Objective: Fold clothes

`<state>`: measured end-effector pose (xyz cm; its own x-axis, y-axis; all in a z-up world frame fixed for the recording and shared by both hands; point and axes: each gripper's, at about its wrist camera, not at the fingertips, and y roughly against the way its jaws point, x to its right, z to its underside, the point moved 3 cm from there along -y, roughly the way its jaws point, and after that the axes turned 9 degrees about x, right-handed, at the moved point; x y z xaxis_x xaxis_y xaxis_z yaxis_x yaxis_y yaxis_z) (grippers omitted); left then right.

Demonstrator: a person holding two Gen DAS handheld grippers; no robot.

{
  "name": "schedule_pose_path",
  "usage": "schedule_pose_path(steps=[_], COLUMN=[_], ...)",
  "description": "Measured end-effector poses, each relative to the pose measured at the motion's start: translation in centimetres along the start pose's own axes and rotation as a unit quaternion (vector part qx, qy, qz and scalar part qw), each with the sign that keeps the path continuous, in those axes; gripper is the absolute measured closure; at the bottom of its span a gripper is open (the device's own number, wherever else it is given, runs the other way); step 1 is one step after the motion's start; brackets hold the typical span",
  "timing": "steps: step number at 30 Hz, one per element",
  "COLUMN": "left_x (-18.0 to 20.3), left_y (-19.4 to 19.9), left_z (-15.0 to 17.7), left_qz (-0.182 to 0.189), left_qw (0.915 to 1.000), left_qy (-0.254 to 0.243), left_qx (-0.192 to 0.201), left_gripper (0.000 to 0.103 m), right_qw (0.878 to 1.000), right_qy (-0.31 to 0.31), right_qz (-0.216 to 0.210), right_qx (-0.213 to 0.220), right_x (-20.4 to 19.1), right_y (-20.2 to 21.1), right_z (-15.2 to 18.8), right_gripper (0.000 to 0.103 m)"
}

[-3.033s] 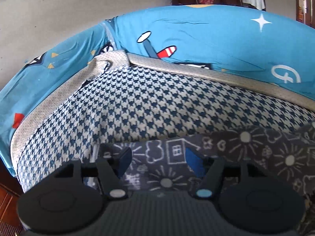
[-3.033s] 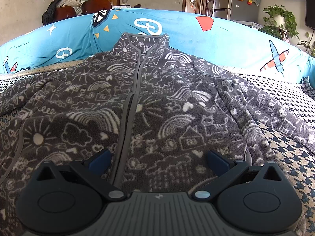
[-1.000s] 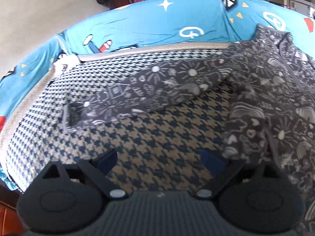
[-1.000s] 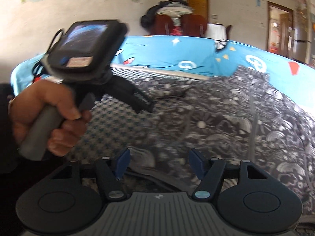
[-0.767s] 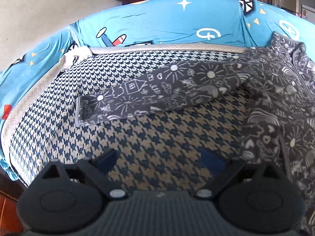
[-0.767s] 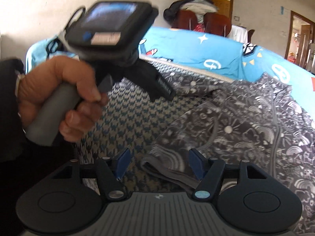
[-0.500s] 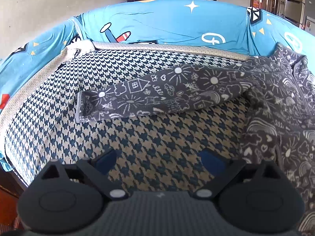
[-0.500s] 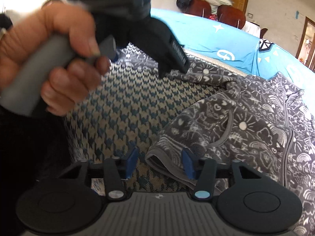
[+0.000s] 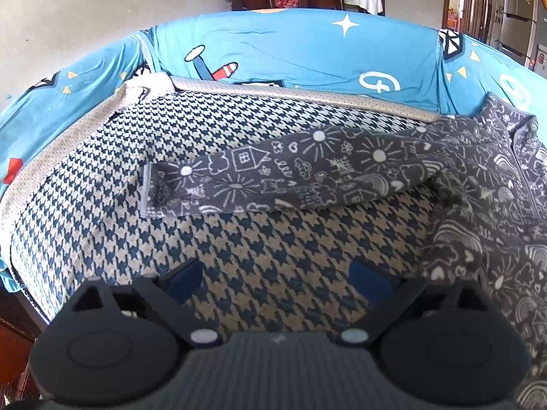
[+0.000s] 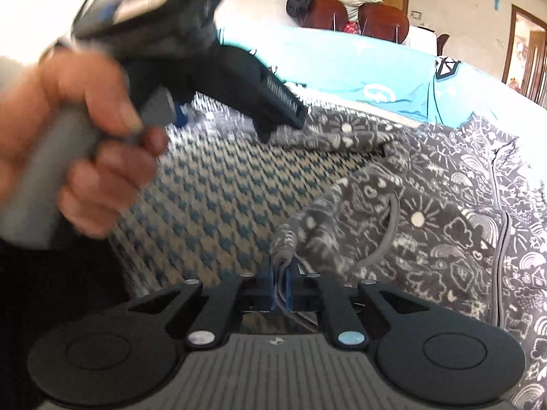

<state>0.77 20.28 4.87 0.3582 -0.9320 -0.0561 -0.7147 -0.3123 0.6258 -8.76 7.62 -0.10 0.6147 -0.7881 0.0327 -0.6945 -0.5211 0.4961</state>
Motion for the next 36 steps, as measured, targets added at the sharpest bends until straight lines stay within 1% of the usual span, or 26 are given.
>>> schedule_pose_path(steps=[3,6,12,16,19,21,22,25,27,28,29,30,34,35,36], left_x=[-0.6,-1.0,-1.2,-0.5,0.4,1.0,1.4,2.4,3.1,3.5,3.9,4.3,6.1,6.5,7.0], left_y=[0.2,0.3,0.4,0.6,0.9,1.2,1.3,1.6,1.7,1.8,1.9,2.0,2.2,2.3,2.3], left_z=[-0.2,-0.4,-0.6,-0.6,-0.6,-0.5,-0.4,-0.2,-0.1,0.0,0.1,0.3,1.0,1.2,1.5], left_qz=[-0.009,-0.02,-0.038,-0.031,-0.015,-0.003,0.002,0.017,0.027,0.032,0.037,0.043,0.062,0.066,0.07], left_qw=[0.9999,0.9996,0.9989,0.999,0.9992,0.999,0.9988,0.9981,0.9975,0.9972,0.9967,0.9961,0.9937,0.9929,0.9922], left_qy=[0.007,0.01,0.003,-0.003,-0.01,-0.017,-0.022,-0.034,-0.039,-0.042,-0.047,-0.052,-0.074,-0.08,-0.086], left_qx=[0.008,0.016,0.027,0.031,0.037,0.041,0.043,0.049,0.052,0.054,0.055,0.057,0.058,0.058,0.058], left_gripper=[0.006,0.006,0.006,0.006,0.005,0.005,0.004,0.003,0.001,0.001,0.001,0.001,0.0,0.0,0.0], right_qw=[1.0,0.999,1.0,0.999,0.999,0.999,0.999,0.997,0.995,0.993,0.991,0.988,0.976,0.971,0.966], right_qy=[-0.017,-0.041,-0.012,-0.019,-0.031,-0.04,-0.047,-0.071,-0.089,-0.099,-0.109,-0.119,-0.141,-0.148,-0.157], right_qz=[-0.005,-0.009,-0.013,-0.011,-0.016,-0.018,-0.013,0.018,0.048,0.062,0.078,0.094,0.167,0.186,0.204], right_qx=[0.009,0.01,-0.017,-0.029,-0.025,-0.019,-0.015,-0.007,-0.002,0.001,0.004,0.008,0.02,0.02,0.02], right_x=[0.1,0.0,-1.8,-1.7,-1.4,-1.1,-0.7,0.7,2.1,2.9,3.6,4.4,7.4,8.2,9.0], right_y=[0.4,0.1,-1.5,-1.6,-0.8,0.1,0.5,1.9,3.1,3.8,4.5,5.2,7.4,7.9,8.4], right_z=[-0.8,-1.0,0.2,1.6,1.7,1.5,1.4,1.3,1.6,1.8,1.9,2.1,2.9,3.3,3.7], right_gripper=[0.094,0.094,0.094,0.092,0.086,0.081,0.08,0.078,0.07,0.067,0.061,0.056,0.048,0.042,0.038])
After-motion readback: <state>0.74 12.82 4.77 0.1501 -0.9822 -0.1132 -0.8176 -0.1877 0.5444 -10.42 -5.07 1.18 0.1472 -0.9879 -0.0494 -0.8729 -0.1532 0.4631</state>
